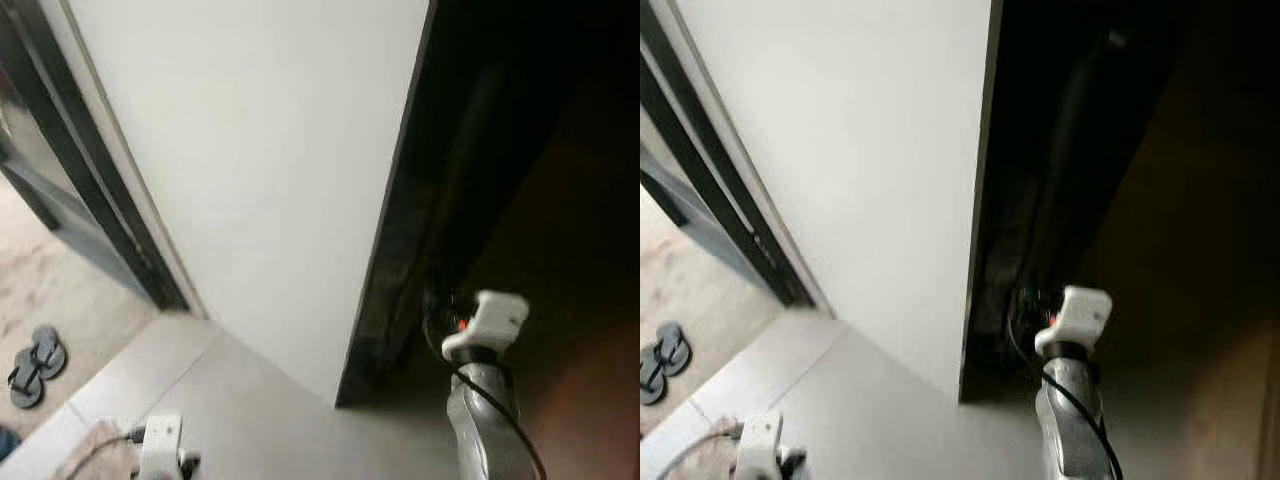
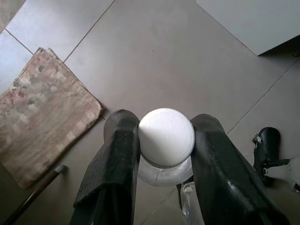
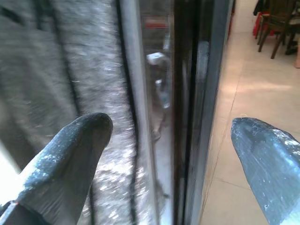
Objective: Restocking fridge
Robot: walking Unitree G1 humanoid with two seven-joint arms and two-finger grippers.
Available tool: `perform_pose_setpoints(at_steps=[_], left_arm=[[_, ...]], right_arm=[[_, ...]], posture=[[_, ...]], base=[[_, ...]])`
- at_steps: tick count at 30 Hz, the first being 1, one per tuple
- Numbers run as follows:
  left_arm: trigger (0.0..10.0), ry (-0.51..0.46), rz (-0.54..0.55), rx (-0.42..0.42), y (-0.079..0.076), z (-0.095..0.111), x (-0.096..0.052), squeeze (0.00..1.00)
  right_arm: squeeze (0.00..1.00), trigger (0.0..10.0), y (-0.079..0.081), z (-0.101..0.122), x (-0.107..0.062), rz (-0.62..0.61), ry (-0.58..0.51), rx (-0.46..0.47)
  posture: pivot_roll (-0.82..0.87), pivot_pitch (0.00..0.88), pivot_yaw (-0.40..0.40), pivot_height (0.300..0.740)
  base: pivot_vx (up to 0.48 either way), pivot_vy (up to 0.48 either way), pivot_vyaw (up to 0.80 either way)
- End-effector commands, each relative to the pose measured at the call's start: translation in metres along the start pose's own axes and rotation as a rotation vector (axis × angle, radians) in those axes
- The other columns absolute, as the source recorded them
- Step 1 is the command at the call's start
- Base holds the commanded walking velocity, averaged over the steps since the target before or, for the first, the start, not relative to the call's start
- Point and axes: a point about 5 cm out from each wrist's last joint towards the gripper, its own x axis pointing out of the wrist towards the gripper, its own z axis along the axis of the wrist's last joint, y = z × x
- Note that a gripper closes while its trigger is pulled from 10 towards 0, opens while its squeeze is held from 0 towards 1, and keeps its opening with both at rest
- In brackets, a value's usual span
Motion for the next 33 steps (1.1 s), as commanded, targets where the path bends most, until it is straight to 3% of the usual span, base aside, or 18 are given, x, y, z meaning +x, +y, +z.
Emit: perform_pose_setpoints(at_steps=[1, 9, 11, 13, 19, 24, 33], left_arm=[[10.0, 0.010, 0.000, -0.005, -0.001, -0.003, -0.001, 0.00], [10.0, 0.006, 0.006, -0.005, 0.000, -0.004, -0.001, 0.00], [10.0, 0.010, 0.009, 0.000, 0.000, -0.005, -0.001, 0.00], [10.0, 0.011, 0.010, -0.002, 0.001, -0.006, -0.001, 0.00], [10.0, 0.018, 0.012, 0.004, 0.002, -0.008, -0.002, 0.00], [10.0, 0.020, 0.012, 0.011, 0.002, -0.009, -0.002, 0.00], [10.0, 0.016, 0.001, 0.030, -0.001, -0.008, -0.002, 0.00]], right_arm=[[0.00, 10.0, -0.002, 0.003, 0.001, -0.014, -0.004, 0.021], [0.00, 10.0, -0.004, 0.004, -0.001, -0.048, -0.008, 0.012], [0.00, 10.0, -0.009, 0.004, -0.002, -0.095, -0.016, 0.002], [0.00, 10.0, -0.024, 0.007, -0.005, -0.238, -0.032, 0.001], [0.00, 10.0, -0.039, 0.008, -0.010, -0.345, -0.037, -0.020], [0.00, 10.0, -0.040, 0.007, -0.007, -0.325, -0.029, -0.019], [0.00, 10.0, -0.029, 0.017, 0.021, -0.239, -0.032, -0.008]], posture=[[-0.06, 0.060, -0.001, 0.740], [-0.06, 0.062, -0.005, 0.740], [-0.06, 0.061, -0.005, 0.740], [-0.06, 0.063, -0.005, 0.740], [-0.07, 0.063, -0.004, 0.740], [-0.07, 0.064, -0.003, 0.740], [-0.06, 0.063, 0.002, 0.740]], base=[[0.319, 0.000, 0.00], [0.072, 0.000, 0.00], [0.000, 0.000, 0.00], [0.000, 0.000, 0.00], [0.000, 0.000, 0.00], [0.000, 0.000, 0.00], [0.000, 0.000, 0.00]])
